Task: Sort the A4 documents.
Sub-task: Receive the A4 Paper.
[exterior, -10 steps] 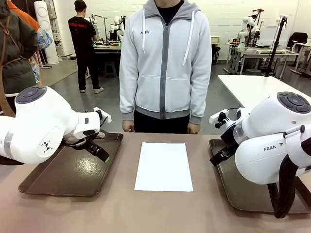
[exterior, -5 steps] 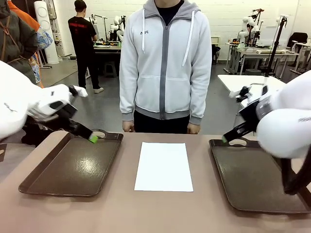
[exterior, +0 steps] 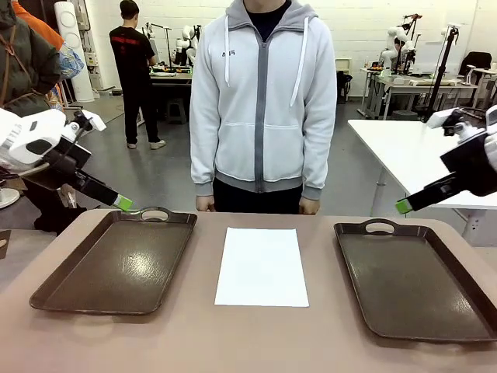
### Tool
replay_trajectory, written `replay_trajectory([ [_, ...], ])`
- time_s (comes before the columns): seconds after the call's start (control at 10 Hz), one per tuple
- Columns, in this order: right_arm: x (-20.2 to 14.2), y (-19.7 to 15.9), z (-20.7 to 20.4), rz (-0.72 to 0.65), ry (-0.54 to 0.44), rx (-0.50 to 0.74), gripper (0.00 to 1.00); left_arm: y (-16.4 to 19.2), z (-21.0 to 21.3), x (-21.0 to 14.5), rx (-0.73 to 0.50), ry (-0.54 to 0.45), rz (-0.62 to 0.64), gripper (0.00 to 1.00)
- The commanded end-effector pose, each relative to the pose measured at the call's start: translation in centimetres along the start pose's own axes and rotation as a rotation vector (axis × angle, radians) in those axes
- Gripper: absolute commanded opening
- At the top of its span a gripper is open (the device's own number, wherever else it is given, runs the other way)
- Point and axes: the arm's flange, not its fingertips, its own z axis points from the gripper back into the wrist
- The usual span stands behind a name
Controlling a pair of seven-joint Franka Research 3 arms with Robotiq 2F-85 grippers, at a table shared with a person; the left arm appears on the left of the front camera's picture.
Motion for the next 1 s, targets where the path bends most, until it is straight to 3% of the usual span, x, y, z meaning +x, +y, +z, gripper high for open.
replay_trajectory([
  [0.0,-5.4,0.8,1.5,-0.034,-0.042,0.027,1.00,-0.3,2.1,-3.8,-0.088,-0.096,0.016,1.00],
  [0.2,-6.2,0.2,2.6,-0.057,-0.075,0.029,1.00,0.1,4.0,-4.8,-0.096,-0.129,0.029,1.00],
  [0.9,-5.5,0.3,2.0,-0.002,-0.079,0.126,1.00,0.3,2.9,-4.9,-0.085,-0.071,0.068,1.00],
])
